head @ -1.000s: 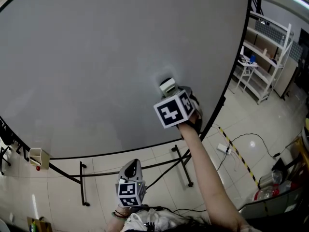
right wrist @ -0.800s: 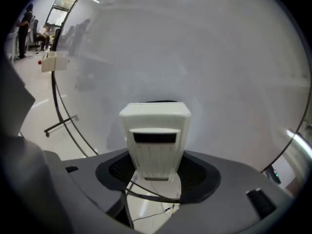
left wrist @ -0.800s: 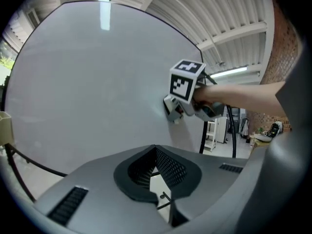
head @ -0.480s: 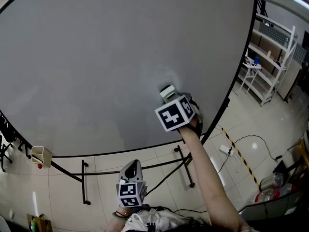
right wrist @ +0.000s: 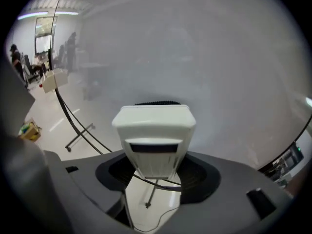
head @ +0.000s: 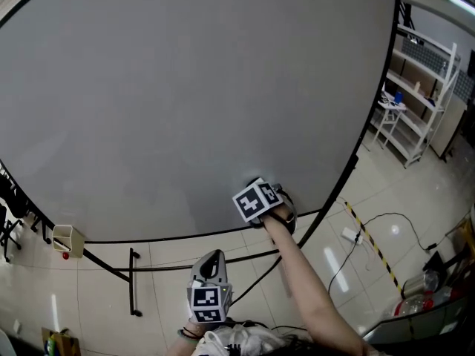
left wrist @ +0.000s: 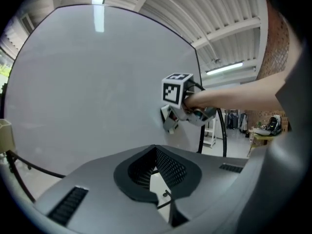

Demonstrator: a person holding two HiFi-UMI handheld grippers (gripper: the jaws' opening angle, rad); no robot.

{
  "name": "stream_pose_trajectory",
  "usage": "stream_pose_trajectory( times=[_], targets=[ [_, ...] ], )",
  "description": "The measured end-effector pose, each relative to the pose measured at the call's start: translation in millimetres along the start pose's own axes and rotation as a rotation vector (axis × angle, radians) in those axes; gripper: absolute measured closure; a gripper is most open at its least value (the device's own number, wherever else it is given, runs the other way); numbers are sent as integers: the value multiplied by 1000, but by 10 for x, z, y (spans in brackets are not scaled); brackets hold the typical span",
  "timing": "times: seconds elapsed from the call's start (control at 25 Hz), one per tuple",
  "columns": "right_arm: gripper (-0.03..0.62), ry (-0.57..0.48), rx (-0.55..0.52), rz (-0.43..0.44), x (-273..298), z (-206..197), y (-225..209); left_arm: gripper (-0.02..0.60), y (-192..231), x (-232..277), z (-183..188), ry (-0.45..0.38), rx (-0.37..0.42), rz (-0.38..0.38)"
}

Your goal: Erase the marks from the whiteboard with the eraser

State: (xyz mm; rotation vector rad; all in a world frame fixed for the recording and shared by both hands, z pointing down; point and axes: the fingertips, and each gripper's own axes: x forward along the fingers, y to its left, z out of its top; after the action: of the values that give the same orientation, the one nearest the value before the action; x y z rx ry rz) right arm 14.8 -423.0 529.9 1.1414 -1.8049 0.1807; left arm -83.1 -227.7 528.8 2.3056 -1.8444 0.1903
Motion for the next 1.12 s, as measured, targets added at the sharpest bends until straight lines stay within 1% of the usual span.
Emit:
stream_pose_trajectory(
  times=[0.04, 0.12, 0.2, 0.24, 0.28, 0.36, 0.4, 0.44, 0.48, 0.52, 0.56, 0.6, 0.68, 0.72, 0.76, 0.8, 0.84, 0.88, 0.92, 0.96, 1.0, 1.04, 1.08, 1.12],
  targets=[
    [325, -40, 28, 4, -152, 119, -69, 580, 43, -8, -28, 8, -14, 7],
    [326, -175, 81, -19, -634, 490, -312, 580, 113, -7, -69, 19, -44, 16],
    [326, -320, 121, -49, -1143, 891, -590, 580, 148, 24, -87, 24, -47, 18],
    [326, -358, 128, -65, -1298, 1024, -683, 580, 154, 50, -94, 25, -42, 18],
    [326, -362, 125, -89, -1351, 1070, -720, 580, 146, 75, -98, 25, -39, 16],
    [326, -316, 73, -168, -1220, 965, -651, 580, 82, 101, -81, 22, -36, -1],
    [326, -267, 34, -197, -1055, 840, -552, 580, 42, 109, -59, 19, -33, -13],
    [324, -202, 1, -191, -832, 681, -414, 580, 6, 119, -30, 14, -25, -23],
    [324, -133, -14, -145, -571, 503, -247, 580, -22, 129, 1, 7, -12, -29],
    [324, -72, -13, -73, -314, 328, -83, 580, -45, 133, 31, -1, 7, -31],
    [324, -30, -6, -11, -113, 182, 36, 580, -62, 128, 53, -8, 26, -31],
    [324, -10, 0, 24, -7, 87, 89, 580, -70, 112, 57, -11, 41, -31],
    [326, -35, 31, 48, -88, 99, 22, 580, -34, 82, 11, -5, 41, -30],
    [326, -80, 53, 39, -258, 209, -107, 580, 8, 83, -23, 3, 31, -25],
    [326, -147, 65, 4, -512, 379, -319, 580, 51, 94, -49, 11, 22, -18],
    [325, -235, 62, -61, -845, 598, -616, 580, 79, 108, -60, 16, 21, -10],
    [324, -327, 48, -145, -1223, 830, -966, 580, 86, 123, -58, 17, 29, -5],
    [326, -399, 39, -218, -1571, 1026, -1303, 580, 74, 137, -47, 16, 39, -6],
    [326, -436, 46, -258, -1829, 1154, -1577, 580, 50, 152, -33, 13, 43, -12],
    [326, -434, 70, -255, -1969, 1201, -1759, 580, 19, 167, -17, 8, 42, -23],
    [326, -412, 105, -212, -2007, 1190, -1836, 580, -17, 179, -1, 4, 38, -36],
    [326, -396, 135, -165, -1995, 1158, -1836, 580, -55, 187, 11, -1, 36, -47],
    [326, -384, 155, -144, -1947, 1098, -1810, 580, -87, 190, 19, -4, 39, -57],
    [324, -360, 170, -147, -1850, 990, -1779, 580, -103, 192, 26, -5, 44, -62]
  ],
)
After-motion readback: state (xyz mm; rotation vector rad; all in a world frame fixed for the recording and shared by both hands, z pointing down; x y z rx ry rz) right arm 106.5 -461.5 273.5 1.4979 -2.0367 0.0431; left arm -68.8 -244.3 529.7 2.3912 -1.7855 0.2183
